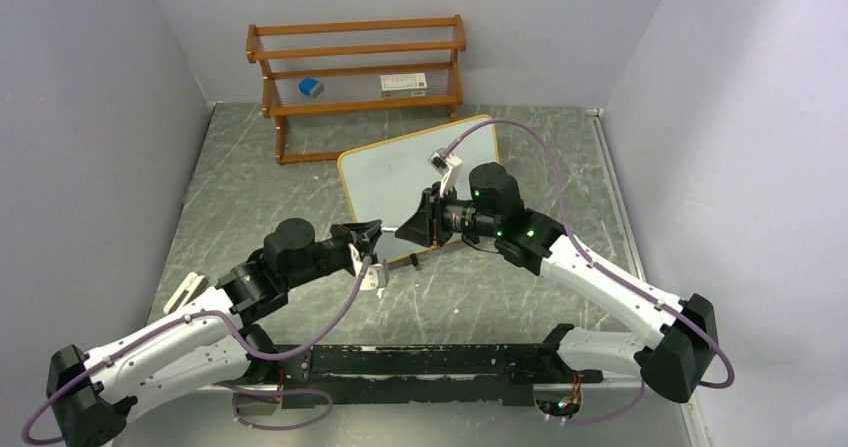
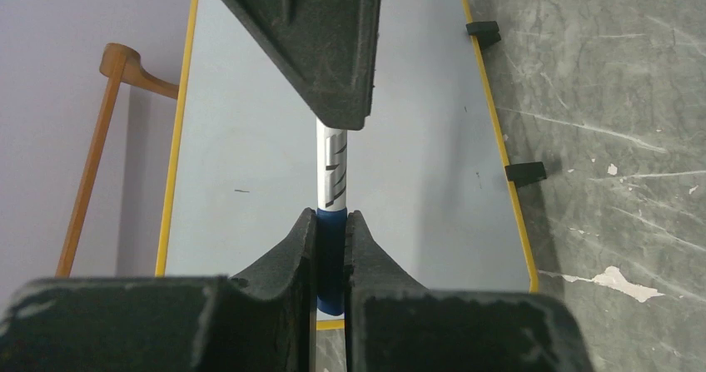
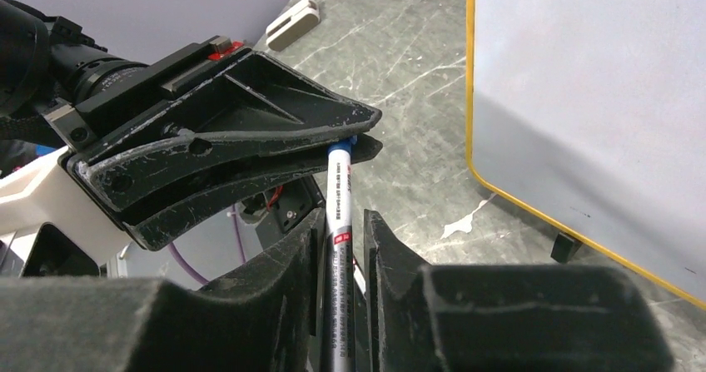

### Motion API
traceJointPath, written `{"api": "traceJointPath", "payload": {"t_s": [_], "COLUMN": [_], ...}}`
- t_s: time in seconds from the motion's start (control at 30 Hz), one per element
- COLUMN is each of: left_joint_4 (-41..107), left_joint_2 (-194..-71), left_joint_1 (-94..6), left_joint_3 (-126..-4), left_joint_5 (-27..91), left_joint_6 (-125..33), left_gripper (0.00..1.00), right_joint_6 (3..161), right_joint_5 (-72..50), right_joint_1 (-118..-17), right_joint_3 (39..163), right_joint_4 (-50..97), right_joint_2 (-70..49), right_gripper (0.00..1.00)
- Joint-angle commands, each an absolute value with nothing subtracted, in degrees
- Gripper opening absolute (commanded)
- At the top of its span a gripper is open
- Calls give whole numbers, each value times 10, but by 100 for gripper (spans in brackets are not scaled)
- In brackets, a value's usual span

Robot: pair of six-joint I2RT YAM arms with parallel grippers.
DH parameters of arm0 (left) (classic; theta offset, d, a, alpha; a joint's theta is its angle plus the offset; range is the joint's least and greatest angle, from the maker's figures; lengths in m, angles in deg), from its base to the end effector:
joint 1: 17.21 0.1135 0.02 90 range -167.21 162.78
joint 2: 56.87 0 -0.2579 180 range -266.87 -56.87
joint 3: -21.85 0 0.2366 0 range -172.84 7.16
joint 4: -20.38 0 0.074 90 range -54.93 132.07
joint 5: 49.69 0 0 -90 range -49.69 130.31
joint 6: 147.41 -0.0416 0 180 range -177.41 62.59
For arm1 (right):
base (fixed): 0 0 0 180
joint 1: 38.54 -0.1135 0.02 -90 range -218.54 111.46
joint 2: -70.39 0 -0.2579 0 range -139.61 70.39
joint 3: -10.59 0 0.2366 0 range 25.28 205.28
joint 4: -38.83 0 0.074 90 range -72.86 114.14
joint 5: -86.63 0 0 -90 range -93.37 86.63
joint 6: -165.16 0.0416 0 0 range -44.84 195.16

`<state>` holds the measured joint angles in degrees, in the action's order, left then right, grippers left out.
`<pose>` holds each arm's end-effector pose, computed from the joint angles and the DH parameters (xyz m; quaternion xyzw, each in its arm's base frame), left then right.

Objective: Write a sentence on the whiteboard
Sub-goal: Open the whiteboard marker at the center of the board.

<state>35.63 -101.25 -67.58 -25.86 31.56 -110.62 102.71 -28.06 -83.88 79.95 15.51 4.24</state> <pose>0.1128 -0.1461 0.2838 0.6382 0.4413 -0.0437 0.6293 0.1682 0.1950 0.3242 -0.2448 0.7722 0.4734 0.3460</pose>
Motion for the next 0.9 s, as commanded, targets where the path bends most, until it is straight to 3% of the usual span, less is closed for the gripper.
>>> {"api": "traceJointPath", "payload": {"t_s": [0.0, 0.13, 0.37, 0.87], "left_joint_4": [366, 366, 359, 355], "left_joint_2": [-1016, -1017, -1013, -1024], "left_joint_1": [-684, -686, -686, -687], "left_joint_3": [-276, -276, -275, -280], "left_joint_5": [318, 318, 323, 332], "left_joint_6": [-1114, -1112, -1108, -1100], "left_gripper": [5, 5, 5, 5], "right_joint_6": [1025, 1028, 1030, 1028], "right_joint_5": [-282, -280, -288, -297], "right_joint_1": [-838, -838, -838, -839], "right_joint_3": [813, 809, 808, 814], "right_joint_4": [160, 167, 167, 158], "right_joint_2": [46, 50, 45, 42], "right_gripper": [26, 25, 6, 16]}}
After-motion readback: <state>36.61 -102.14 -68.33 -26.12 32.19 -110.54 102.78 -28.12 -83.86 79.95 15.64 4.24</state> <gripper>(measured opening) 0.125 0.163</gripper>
